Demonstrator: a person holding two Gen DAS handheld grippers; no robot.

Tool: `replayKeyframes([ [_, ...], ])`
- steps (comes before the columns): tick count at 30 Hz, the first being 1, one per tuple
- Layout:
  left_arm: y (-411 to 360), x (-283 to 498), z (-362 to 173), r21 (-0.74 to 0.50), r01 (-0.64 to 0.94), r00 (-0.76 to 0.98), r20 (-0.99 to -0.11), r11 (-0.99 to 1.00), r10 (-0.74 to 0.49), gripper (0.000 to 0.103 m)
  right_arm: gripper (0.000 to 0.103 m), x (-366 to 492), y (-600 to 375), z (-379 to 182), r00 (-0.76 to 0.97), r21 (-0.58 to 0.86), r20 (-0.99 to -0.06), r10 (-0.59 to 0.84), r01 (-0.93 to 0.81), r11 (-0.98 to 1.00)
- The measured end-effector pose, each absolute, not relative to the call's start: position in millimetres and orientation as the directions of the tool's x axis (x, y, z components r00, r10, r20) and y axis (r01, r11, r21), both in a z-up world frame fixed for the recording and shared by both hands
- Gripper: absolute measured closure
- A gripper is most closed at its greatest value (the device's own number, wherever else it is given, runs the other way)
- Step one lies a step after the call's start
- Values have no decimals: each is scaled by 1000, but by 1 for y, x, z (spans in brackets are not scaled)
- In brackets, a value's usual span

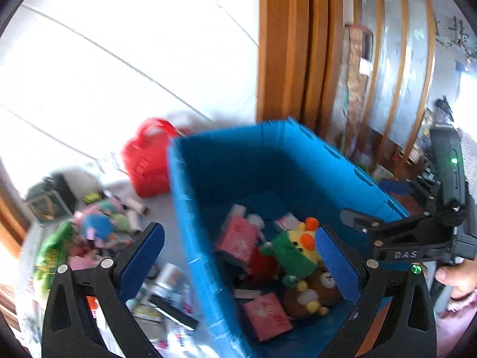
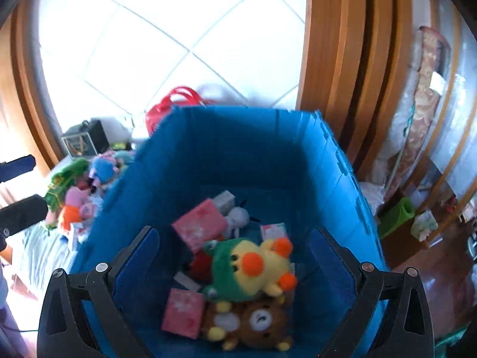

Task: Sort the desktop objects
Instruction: 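Withdraw both grippers up and away from the bin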

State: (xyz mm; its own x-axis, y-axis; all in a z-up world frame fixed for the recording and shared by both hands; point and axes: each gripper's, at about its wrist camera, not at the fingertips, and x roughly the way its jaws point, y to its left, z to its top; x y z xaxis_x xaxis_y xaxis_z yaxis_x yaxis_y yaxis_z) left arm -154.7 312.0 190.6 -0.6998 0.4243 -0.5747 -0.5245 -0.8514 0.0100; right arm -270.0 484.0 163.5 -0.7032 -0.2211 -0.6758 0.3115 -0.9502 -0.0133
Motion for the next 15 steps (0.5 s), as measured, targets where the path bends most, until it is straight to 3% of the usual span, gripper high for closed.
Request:
replayKeyframes([
  [8,251,-79,177,20,-492,-784,-446,-871,432,0,0,-167,447,161,-794,-23,-585,-168,224,-974],
  [15,223,-50,162,3,-481,-782,-454,-877,428,0,0,-107,427,148,-813,9,-565,-137,160,-987],
])
